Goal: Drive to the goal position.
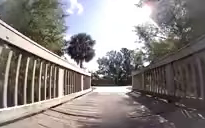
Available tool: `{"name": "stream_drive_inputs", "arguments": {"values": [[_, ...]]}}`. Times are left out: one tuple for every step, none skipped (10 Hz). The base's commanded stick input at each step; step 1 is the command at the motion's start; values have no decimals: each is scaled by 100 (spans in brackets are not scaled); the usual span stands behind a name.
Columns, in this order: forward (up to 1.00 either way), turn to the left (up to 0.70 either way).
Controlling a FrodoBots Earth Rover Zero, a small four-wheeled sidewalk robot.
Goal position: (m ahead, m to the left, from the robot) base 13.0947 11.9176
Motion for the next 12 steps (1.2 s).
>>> {"name": "stream_drive_inputs", "arguments": {"values": [[70, 0], [70, 0], [70, 0], [70, 0], [70, 0], [70, 0], [70, 0], [70, 0], [70, 0], [70, 0], [70, 0], [70, 0]]}}
